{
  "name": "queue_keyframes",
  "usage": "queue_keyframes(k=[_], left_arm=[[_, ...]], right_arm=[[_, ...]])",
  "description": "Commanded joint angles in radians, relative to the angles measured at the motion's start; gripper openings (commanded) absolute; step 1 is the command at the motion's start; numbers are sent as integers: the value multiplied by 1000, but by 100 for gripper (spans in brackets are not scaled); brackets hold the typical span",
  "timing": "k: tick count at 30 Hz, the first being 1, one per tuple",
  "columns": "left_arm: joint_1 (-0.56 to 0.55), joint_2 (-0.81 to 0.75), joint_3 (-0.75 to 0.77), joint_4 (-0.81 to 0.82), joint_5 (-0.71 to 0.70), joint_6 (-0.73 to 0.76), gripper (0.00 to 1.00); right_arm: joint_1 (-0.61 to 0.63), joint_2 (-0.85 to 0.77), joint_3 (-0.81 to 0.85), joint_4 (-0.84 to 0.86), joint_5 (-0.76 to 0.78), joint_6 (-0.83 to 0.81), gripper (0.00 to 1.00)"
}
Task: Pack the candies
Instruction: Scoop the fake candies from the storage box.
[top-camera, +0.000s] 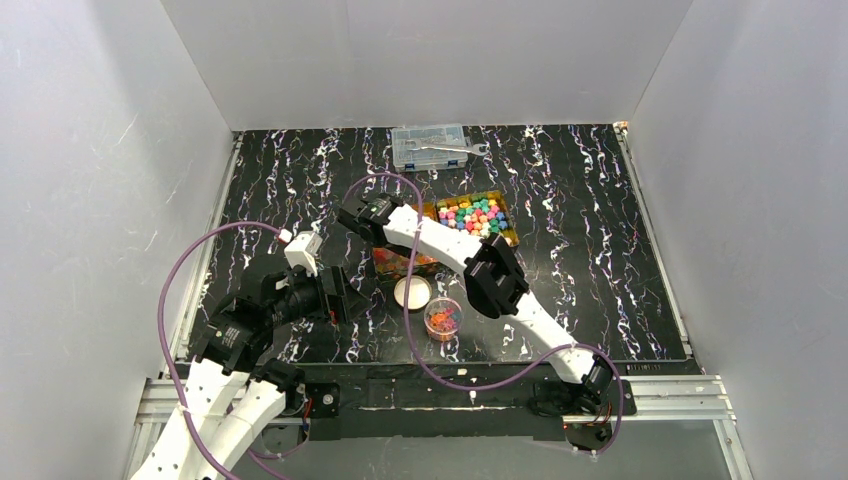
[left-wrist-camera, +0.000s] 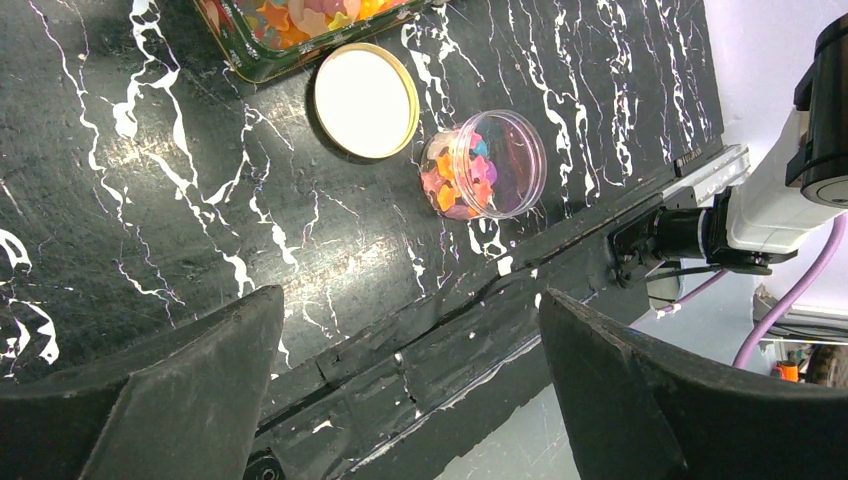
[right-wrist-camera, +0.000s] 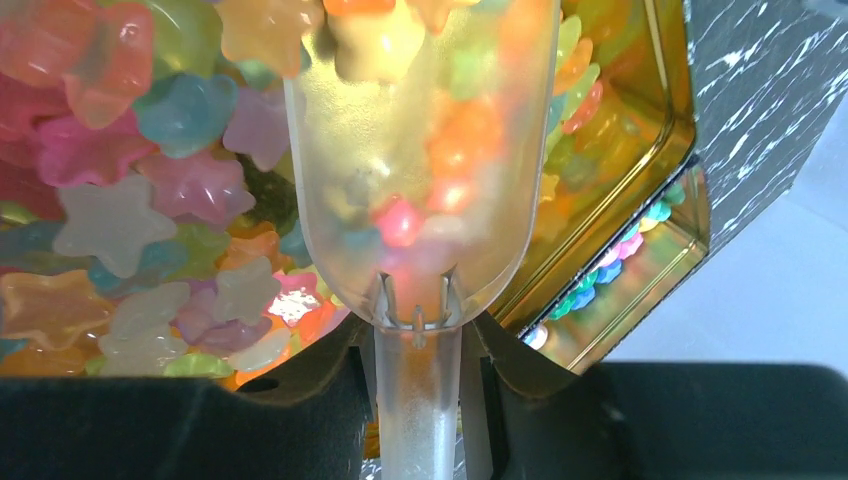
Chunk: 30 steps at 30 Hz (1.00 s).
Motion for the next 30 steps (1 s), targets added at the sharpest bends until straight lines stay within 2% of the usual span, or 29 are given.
queue_keyframes(k=[1, 10, 22, 30], left_arm=[[-1, 5, -4, 3, -13, 7, 98], [-2, 6, -4, 1, -23, 3, 98], [-1, 12, -4, 0, -27, 4, 98], [-2, 9, -4, -1, -25, 4, 98]], right_arm=[[16, -5, -21, 140, -76, -81, 1], [18, -76, -120, 222, -201, -187, 1], [-45, -280, -415, 436, -403, -65, 1], [-78, -349, -511, 474, -377, -16, 1]])
